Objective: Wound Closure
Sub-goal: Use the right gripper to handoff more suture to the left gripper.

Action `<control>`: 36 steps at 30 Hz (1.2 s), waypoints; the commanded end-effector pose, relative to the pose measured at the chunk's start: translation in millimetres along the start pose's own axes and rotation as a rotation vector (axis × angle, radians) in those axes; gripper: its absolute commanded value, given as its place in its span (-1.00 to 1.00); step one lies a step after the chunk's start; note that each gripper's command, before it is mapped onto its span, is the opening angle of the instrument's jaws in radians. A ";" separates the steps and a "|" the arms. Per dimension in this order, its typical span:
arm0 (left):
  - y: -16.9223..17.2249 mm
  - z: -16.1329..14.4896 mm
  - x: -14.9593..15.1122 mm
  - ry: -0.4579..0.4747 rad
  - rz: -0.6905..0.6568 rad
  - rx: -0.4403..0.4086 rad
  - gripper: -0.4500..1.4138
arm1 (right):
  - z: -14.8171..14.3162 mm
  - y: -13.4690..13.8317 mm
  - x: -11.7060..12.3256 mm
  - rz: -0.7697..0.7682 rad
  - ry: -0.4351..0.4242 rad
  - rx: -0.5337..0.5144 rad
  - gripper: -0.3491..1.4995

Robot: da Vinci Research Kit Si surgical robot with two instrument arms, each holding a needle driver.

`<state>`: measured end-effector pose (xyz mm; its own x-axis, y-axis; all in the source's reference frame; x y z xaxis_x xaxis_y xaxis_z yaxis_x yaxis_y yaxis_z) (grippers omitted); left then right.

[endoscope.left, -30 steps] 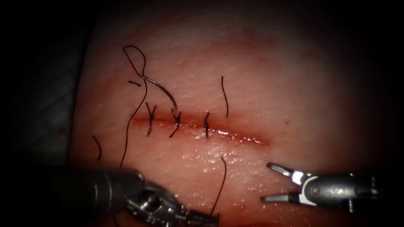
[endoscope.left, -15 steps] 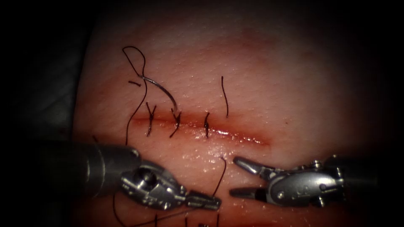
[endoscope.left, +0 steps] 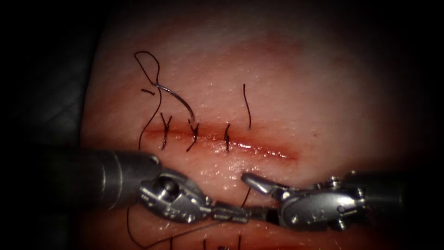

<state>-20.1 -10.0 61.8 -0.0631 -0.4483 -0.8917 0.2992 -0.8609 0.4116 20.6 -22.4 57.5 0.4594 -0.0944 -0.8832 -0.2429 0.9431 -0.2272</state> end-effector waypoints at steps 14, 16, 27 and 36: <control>-0.6 0.9 -0.7 -0.003 -0.004 0.007 0.40 | -1.5 0.6 -2.5 0.001 0.014 0.050 -1.00; -0.3 0.4 -0.9 -0.016 -0.004 0.006 0.48 | -2.3 1.0 -3.5 0.029 0.025 0.039 -1.00; 2.3 -3.8 -2.1 -0.069 0.014 -0.094 0.40 | -3.9 2.1 -5.7 0.094 0.054 0.013 -1.00; 4.3 -4.0 -2.3 -0.073 0.082 -0.191 0.30 | -3.5 2.6 -6.5 0.137 0.063 0.003 -1.00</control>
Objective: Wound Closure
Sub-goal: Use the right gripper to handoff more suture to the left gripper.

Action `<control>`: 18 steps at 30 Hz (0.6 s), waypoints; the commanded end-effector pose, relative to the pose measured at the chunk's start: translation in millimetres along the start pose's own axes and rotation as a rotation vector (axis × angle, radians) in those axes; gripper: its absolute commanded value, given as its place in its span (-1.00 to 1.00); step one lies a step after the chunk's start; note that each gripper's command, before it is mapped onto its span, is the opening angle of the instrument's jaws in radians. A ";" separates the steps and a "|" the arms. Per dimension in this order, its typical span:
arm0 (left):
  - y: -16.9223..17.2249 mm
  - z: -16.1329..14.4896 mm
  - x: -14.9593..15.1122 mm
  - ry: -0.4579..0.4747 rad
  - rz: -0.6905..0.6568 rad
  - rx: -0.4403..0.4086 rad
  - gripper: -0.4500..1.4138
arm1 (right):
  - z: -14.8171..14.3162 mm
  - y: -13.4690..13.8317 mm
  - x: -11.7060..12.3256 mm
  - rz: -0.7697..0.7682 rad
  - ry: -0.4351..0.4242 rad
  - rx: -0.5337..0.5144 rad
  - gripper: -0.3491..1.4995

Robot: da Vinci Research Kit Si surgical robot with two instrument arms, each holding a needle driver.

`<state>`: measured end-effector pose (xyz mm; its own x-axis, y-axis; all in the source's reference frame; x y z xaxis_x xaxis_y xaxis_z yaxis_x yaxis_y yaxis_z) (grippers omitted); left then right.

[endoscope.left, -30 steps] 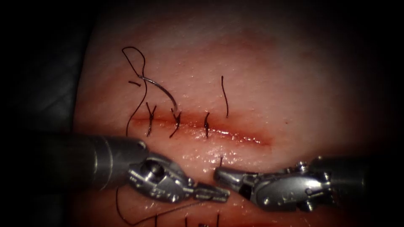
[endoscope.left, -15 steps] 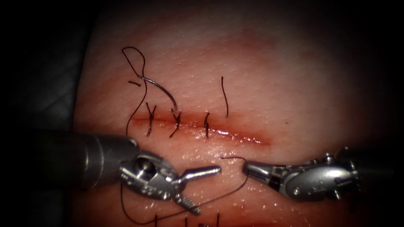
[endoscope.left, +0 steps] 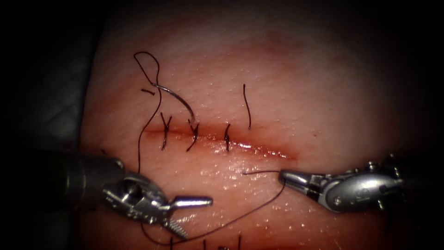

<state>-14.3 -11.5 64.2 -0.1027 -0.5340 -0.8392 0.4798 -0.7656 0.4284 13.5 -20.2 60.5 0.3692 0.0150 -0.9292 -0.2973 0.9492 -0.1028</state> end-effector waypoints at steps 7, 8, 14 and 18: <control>1.7 4.0 -1.4 -0.020 0.064 -0.132 0.28 | 0.3 0.5 -1.4 0.064 0.024 -0.019 -1.00; 1.9 4.2 -1.6 -0.022 0.066 -0.144 0.28 | 0.2 0.6 -1.5 0.070 0.026 -0.020 -1.00; 1.7 5.4 -2.7 -0.042 0.113 -0.173 0.22 | 0.0 0.7 -1.6 0.082 0.029 -0.019 -1.00; 2.4 5.3 -2.2 -0.042 0.125 -0.235 0.21 | -0.2 0.9 -1.9 0.093 0.033 -0.020 -1.00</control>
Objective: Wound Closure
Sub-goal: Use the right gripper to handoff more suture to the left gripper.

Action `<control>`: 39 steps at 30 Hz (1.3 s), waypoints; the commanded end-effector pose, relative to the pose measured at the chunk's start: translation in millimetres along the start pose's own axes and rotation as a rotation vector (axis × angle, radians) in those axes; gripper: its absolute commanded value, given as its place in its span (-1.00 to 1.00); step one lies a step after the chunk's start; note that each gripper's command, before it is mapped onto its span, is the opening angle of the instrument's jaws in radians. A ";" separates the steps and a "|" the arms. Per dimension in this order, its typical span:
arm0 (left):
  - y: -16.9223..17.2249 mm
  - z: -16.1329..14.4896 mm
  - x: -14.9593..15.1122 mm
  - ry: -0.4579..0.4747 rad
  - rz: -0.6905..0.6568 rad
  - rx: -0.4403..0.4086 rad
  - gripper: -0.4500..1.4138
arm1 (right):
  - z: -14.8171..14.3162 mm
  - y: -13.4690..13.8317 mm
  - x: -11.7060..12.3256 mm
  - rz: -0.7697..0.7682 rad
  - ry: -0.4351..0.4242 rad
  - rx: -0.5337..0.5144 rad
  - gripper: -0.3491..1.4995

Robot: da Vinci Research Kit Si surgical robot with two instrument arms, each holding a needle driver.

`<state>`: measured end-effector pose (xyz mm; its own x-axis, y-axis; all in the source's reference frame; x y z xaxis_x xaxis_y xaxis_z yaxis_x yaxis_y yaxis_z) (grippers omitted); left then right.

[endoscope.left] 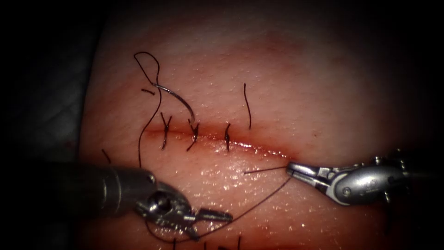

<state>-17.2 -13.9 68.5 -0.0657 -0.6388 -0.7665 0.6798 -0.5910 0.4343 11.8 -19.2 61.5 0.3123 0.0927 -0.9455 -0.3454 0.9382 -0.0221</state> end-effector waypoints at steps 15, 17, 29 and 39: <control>1.2 0.4 2.2 0.079 0.020 -0.100 -0.06 | 0.9 0.0 -0.8 0.013 0.006 -0.001 -1.00; 1.0 0.0 2.2 0.085 0.020 -0.103 -0.06 | 0.9 0.0 -0.8 0.013 0.006 -0.001 -1.00; 0.0 -1.5 2.5 0.148 0.200 -0.011 0.12 | 0.9 -0.1 -0.8 0.013 0.009 -0.003 -1.00; -0.5 -0.4 2.9 0.152 0.247 -0.037 -0.03 | 0.9 -0.4 -0.6 0.023 0.005 0.001 -1.00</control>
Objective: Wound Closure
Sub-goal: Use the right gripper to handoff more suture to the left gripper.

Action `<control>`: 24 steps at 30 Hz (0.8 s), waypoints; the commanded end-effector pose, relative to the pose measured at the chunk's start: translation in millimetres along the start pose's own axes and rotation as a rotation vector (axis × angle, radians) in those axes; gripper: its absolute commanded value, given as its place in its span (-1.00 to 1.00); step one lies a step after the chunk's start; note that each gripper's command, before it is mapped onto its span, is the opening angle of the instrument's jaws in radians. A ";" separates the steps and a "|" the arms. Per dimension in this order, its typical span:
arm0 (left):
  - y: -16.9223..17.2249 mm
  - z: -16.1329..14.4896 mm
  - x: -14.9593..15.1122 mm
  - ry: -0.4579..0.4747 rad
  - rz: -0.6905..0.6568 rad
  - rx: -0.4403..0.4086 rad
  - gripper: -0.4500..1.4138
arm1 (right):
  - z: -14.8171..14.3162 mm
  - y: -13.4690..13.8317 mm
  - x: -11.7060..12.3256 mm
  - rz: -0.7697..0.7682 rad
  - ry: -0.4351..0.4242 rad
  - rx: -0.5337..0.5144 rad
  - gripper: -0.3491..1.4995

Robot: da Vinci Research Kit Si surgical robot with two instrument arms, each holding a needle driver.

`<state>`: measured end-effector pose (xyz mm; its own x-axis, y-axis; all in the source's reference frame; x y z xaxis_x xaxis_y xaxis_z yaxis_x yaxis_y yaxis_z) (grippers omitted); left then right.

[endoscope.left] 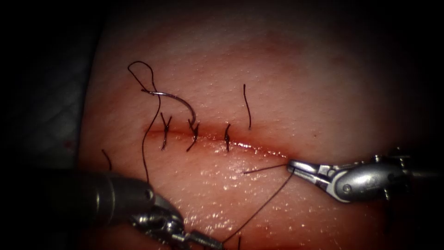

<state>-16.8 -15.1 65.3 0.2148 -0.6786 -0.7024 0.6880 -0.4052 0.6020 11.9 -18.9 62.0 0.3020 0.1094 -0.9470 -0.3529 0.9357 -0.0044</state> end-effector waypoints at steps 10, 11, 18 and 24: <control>-0.8 0.0 -1.3 -0.044 -0.160 0.053 -1.00 | 0.9 -0.7 -0.1 0.011 0.001 -0.002 -1.00; -1.0 -0.3 -1.3 -0.046 -0.179 0.067 -1.00 | 0.9 -0.7 -0.1 0.017 0.000 -0.002 -1.00; -2.4 -4.3 -0.2 -0.037 -0.198 0.212 -1.00 | 1.0 -0.6 -0.1 0.048 0.001 -0.018 -1.00; -3.1 -6.0 0.8 -0.031 -0.199 0.288 -1.00 | 0.8 -0.2 0.0 0.094 -0.059 -0.072 0.71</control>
<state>-13.8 -10.3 59.7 0.0778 -0.5801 -0.8109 0.4681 -0.6968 0.5434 12.1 -18.5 61.9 0.3186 0.2180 -0.9225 -0.4471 0.8927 0.0566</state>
